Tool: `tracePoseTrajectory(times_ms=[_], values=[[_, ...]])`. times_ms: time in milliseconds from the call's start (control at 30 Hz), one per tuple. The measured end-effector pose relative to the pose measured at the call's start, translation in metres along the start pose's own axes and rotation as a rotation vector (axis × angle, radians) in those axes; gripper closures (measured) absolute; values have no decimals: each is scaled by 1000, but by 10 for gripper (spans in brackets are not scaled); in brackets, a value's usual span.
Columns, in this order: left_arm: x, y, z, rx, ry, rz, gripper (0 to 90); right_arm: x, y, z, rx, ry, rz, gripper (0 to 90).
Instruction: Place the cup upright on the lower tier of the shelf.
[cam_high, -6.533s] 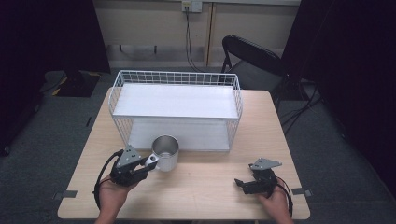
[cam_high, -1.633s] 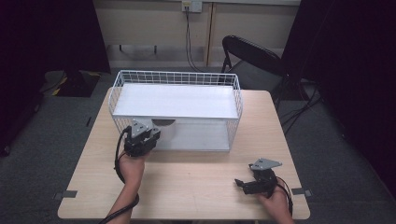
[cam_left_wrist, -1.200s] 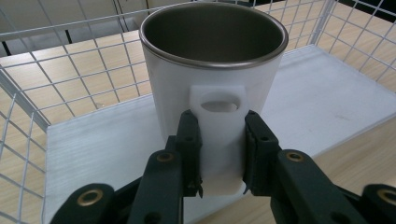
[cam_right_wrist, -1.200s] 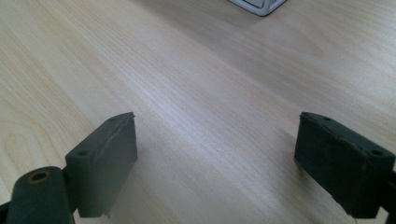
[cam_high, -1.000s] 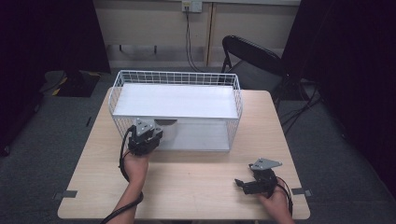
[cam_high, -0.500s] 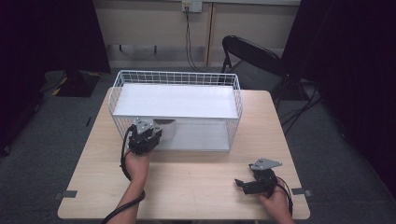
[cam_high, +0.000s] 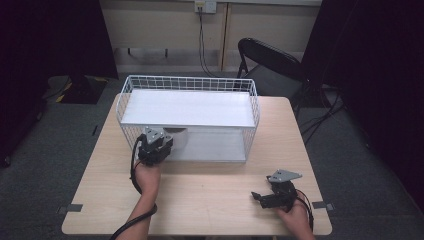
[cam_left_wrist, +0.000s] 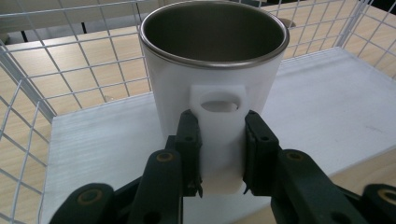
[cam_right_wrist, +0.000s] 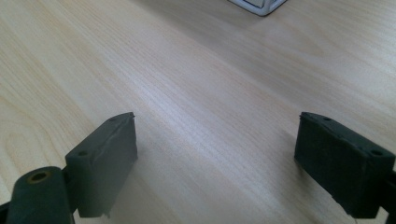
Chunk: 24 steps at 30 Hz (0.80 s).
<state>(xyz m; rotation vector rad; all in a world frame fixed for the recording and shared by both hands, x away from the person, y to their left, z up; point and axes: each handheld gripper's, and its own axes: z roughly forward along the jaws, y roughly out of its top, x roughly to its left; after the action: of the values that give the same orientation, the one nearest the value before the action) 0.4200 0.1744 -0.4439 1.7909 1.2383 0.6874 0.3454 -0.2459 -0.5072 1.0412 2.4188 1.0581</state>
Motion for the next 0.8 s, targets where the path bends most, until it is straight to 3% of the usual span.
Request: tracePoseTrajectory(times_ms=[500, 600, 800], values=[[3, -3, 1, 1, -7, 0, 702, 0, 0, 0, 0, 0, 0, 122], [4, -4, 0, -6, -22, -17, 576, 0, 0, 0, 1, 0, 1, 122], [8, -6, -9, -16, -26, 7, 349, 0, 0, 0, 0, 1, 0, 122]])
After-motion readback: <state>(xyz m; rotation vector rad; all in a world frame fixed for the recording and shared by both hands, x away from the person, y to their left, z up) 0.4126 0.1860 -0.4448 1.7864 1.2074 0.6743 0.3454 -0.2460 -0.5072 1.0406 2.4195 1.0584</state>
